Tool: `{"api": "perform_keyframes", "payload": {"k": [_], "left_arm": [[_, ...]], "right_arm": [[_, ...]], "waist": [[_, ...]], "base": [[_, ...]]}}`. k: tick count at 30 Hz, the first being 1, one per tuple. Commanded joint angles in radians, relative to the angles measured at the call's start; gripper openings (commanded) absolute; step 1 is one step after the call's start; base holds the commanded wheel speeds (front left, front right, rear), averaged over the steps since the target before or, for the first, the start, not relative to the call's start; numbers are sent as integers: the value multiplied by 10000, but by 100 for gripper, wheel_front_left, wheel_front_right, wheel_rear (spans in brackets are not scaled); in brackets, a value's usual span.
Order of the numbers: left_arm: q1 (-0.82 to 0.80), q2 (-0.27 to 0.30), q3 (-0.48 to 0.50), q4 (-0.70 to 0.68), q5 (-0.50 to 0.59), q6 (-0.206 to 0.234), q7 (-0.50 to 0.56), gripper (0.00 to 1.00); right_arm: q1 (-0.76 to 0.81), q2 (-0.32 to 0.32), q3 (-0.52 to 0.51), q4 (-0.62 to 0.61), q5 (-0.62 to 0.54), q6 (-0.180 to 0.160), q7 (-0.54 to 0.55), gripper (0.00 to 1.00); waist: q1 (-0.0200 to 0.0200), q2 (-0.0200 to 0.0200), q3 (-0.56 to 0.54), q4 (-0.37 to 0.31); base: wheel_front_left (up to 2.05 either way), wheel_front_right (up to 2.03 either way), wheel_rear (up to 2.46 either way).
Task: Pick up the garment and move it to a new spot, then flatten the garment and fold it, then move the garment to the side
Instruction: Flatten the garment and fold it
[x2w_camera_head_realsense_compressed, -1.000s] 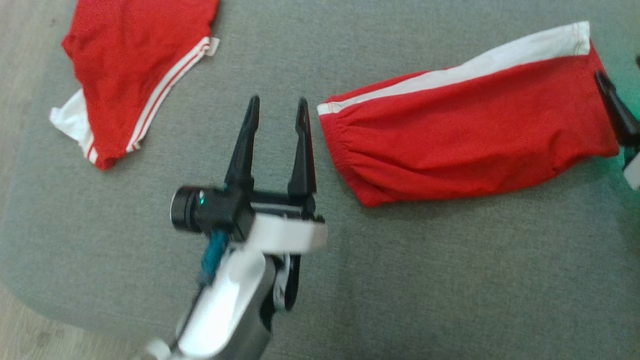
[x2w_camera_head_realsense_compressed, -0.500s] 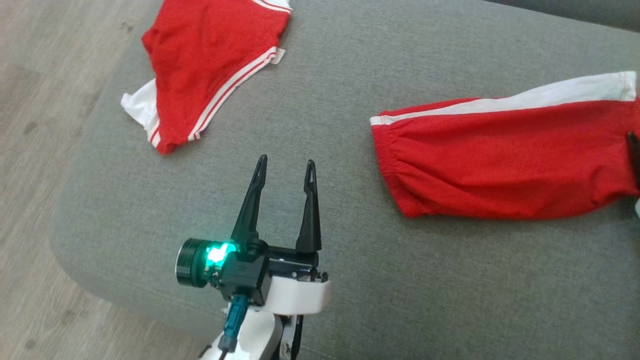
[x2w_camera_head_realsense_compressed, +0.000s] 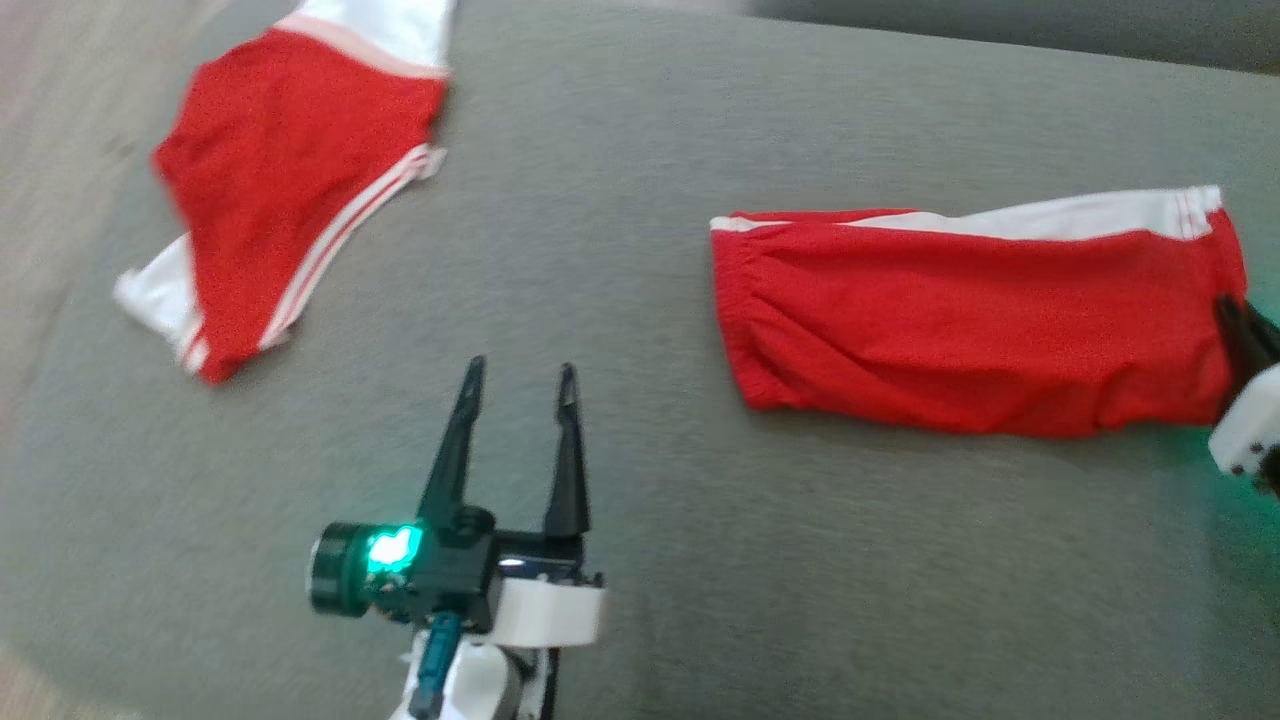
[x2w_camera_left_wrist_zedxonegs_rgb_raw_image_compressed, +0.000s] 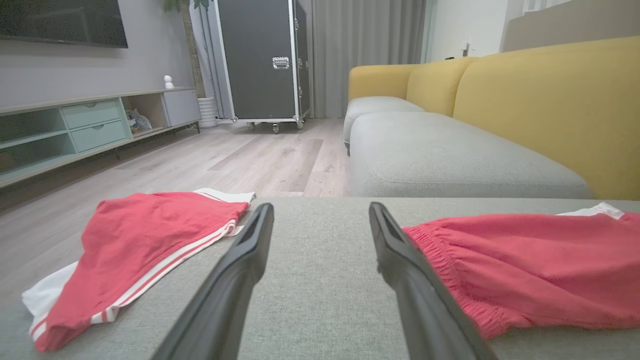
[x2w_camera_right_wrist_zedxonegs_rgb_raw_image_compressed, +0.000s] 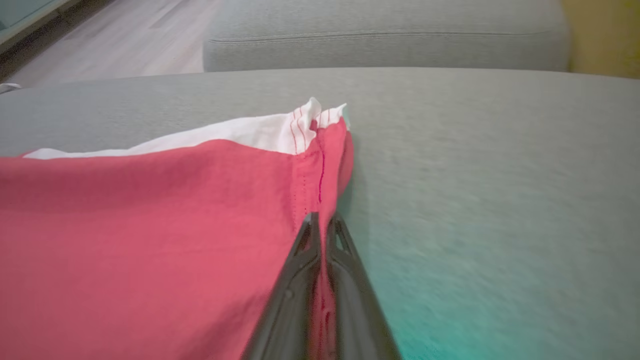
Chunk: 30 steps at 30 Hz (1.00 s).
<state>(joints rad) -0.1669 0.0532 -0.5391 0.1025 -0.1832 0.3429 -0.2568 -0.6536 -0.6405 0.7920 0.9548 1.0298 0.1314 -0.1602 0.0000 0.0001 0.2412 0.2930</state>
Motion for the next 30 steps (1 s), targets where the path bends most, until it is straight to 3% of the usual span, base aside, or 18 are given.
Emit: {"api": "perform_keyframes", "payload": {"k": [1,8,13,23,30], "left_arm": [[1,121,550,-212,122,5,-49,100],[55,187,1001,-94,297,-222,-49,100],[100,145,1091,49,335,-394,-49,100],[323,51,1182,408,246,-550,-49,100],[614,10,1253,438,126,-571,-49,100]], "right_arm": [[458,-501,65,-119,74,-7,-161,0],[749,-1537,36,-34,-95,-7,-466,0],[186,-1604,-152,-448,-208,-7,-611,0],[-691,-755,-305,-2987,-375,-7,-89,0],[-446,669,-392,-4398,-1029,-7,694,0]], "waist": [[0,-1,-379,-1050],[0,-1,-382,-2099],[0,-1,-426,-2571],[0,-1,-1106,-2739],[0,-1,-1441,-2505]], "base": [[0,0,0],[0,0,0],[0,0,0],[0,0,0],[0,0,0]]}}
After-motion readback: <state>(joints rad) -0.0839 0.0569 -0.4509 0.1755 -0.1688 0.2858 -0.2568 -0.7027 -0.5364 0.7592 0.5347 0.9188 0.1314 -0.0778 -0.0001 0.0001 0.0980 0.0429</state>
